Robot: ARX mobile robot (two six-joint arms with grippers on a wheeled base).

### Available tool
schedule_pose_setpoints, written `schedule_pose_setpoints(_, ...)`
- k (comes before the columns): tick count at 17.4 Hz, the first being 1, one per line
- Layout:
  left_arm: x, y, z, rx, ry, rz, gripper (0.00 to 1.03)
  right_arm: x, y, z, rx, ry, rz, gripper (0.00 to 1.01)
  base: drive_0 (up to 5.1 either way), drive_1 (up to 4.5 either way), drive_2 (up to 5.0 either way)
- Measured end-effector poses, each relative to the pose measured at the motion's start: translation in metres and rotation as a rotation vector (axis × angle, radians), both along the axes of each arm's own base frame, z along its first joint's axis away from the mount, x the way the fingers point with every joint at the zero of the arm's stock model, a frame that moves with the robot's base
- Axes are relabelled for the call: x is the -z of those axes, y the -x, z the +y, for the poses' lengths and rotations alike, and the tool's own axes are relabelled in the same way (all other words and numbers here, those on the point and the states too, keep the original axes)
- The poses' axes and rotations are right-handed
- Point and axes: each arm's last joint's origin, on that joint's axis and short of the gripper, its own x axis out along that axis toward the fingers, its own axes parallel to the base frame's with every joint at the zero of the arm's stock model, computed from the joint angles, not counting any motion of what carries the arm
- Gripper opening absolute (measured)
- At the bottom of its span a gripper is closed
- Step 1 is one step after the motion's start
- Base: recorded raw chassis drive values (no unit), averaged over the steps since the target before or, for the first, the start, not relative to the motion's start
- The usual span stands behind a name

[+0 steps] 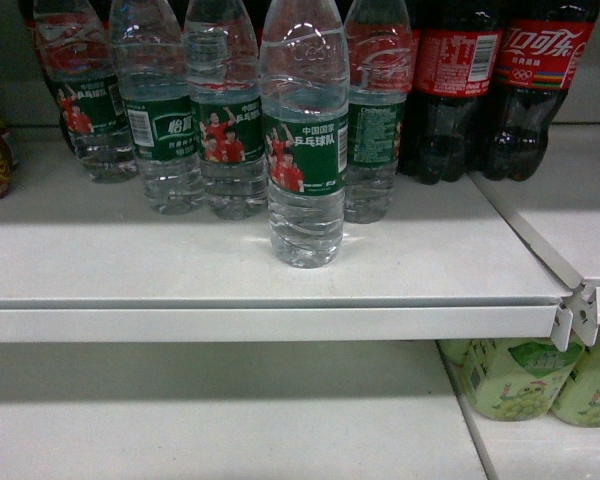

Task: Move water from second to third shelf

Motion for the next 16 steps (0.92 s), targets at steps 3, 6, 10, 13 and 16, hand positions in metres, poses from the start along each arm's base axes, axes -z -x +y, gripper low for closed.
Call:
schedule_pose_setpoints(3,0.0000,0.0000,0.0000,0.000,0.000,0.000,0.98,0.0000,0.0000,0.0000,0.000,0.000,0.000,0.98,0.0,0.00,0.0)
schedule_pose_setpoints(6,0.0000,0.0000,0.0000,0.000,0.000,0.000,0.98,0.0000,0.0000,0.0000,0.000,0.000,0.000,0.98,0.0,0.00,0.0)
schedule_pose_setpoints(10,0.0000,0.0000,0.0000,0.000,0.000,0.000,0.98,0.0000,0.0000,0.0000,0.000,0.000,0.000,0.98,0.0,0.00,0.0)
schedule_pose_setpoints(13,0.0000,0.0000,0.0000,0.000,0.000,0.000,0.98,0.0000,0.0000,0.0000,0.000,0.000,0.000,0.98,0.0,0.00,0.0)
schedule_pose_setpoints(16,0.0000,0.0000,0.0000,0.000,0.000,0.000,0.98,0.0000,0.0000,0.0000,0.000,0.000,0.000,0.98,0.0,0.00,0.0)
